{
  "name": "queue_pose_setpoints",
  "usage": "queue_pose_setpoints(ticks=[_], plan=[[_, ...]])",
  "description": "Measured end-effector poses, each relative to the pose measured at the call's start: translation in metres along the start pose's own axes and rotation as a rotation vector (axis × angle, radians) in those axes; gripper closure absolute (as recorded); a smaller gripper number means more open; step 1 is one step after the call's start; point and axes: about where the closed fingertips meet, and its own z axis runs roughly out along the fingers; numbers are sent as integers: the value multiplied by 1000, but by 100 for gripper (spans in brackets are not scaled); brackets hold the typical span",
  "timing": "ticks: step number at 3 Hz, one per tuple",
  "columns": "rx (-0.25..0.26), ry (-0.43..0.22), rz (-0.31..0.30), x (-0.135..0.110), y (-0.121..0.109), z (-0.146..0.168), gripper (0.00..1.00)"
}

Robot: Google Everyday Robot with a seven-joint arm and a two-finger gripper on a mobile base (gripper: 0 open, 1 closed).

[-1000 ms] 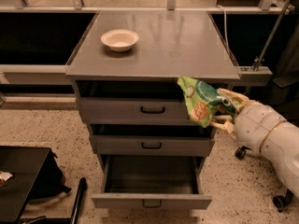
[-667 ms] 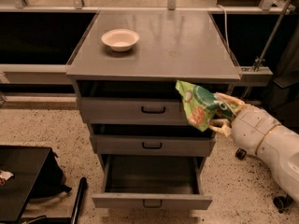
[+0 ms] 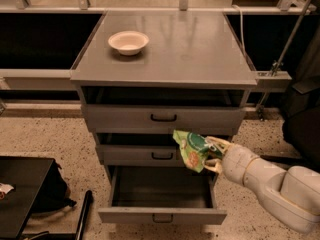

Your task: Place green rice chip bag into bottom drawer

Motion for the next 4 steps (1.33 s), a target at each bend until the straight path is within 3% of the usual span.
queue_pose_setpoints(ticks=[1,3,4], plan=[[-87,85,43,57,55,43,100],[-92,91,65,63,57,48,100],[-86,113,94,100,59,63,100]])
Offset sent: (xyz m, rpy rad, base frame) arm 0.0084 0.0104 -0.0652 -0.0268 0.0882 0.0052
